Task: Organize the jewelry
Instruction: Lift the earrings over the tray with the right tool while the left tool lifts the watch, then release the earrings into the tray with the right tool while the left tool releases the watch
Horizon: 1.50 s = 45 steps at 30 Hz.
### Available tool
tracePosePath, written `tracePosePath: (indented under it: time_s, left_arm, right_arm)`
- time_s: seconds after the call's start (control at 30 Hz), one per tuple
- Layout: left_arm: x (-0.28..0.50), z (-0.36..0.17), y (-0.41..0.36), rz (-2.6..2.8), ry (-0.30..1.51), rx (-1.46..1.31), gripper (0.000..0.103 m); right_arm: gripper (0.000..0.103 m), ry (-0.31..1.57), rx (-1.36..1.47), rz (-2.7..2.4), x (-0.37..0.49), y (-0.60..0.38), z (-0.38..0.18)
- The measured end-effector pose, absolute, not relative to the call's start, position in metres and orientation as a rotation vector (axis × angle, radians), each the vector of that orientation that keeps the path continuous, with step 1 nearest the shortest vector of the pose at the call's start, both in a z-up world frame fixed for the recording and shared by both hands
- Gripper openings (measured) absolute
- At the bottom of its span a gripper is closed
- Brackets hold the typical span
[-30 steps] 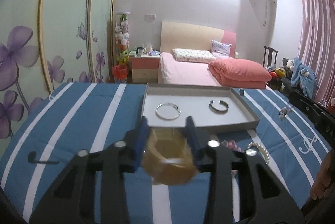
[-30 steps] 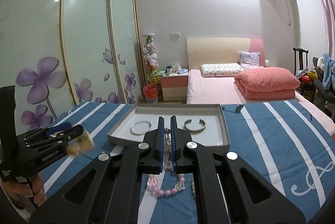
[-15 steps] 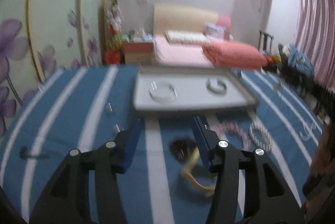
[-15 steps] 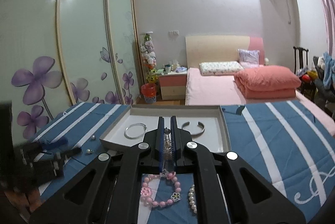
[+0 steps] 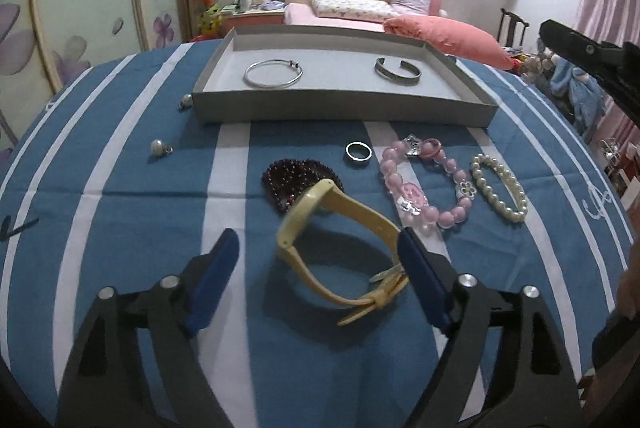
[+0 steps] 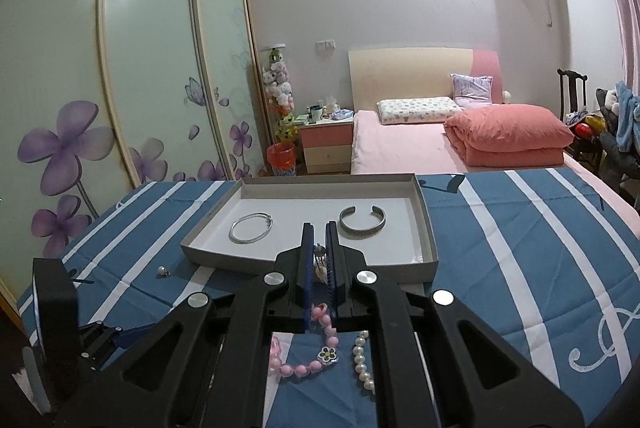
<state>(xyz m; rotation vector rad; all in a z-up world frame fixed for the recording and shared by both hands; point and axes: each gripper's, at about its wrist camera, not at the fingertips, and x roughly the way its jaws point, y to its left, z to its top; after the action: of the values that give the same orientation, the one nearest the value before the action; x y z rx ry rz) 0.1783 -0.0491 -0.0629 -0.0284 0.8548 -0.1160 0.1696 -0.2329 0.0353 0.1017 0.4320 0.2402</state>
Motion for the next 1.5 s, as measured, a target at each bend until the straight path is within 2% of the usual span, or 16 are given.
tracePosePath:
  time_s: [0.13,0.3,0.37,0.43,0.47,0.5,0.57,0.73,1.0,1.5]
  left_arm:
    - [0.187,-0.065,-0.054,-0.061,0.878,-0.055,0.086]
    - [0.195,-0.067,-0.06,-0.003,0.887,-0.041,0.086]
    - [0.194,-0.067,-0.059,-0.015,0.876,-0.05,0.075]
    - [0.193,-0.067,-0.056,-0.037,0.885,-0.07,0.05]
    - [0.192,-0.069,-0.052,-0.043,0.894,-0.083,0.044]
    - [0.191,-0.071,-0.047,-0.051,0.905,-0.095,0.028]
    - [0.188,-0.072,-0.038,-0.063,0.902,-0.11,0.019]
    - [0.178,-0.072,-0.026,-0.13,0.898,-0.085,0.014]
    - [0.173,-0.063,-0.018,-0.216,0.857,-0.04,0.013]
    - [0.18,0.034,-0.005,-0.164,0.519,-0.07,0.014]
  right_arm:
    - [0.007,0.441,0.099,0.249,0.169,-0.232,0.033]
    - [0.007,0.447,0.099,0.248,0.169,-0.233,0.031]
    - [0.007,0.449,0.1,0.248,0.168,-0.234,0.031]
    - [0.007,0.451,0.099,0.247,0.168,-0.234,0.031]
    - [0.007,0.452,0.098,0.248,0.168,-0.234,0.031]
    - [0.007,0.452,0.098,0.248,0.168,-0.234,0.031]
    - [0.007,0.452,0.1,0.25,0.168,-0.235,0.031]
    - [0.007,0.459,0.102,0.259,0.17,-0.232,0.028]
    - [0.007,0.458,0.1,0.261,0.169,-0.232,0.027]
    - [0.007,0.338,0.093,0.254,0.163,-0.236,0.061]
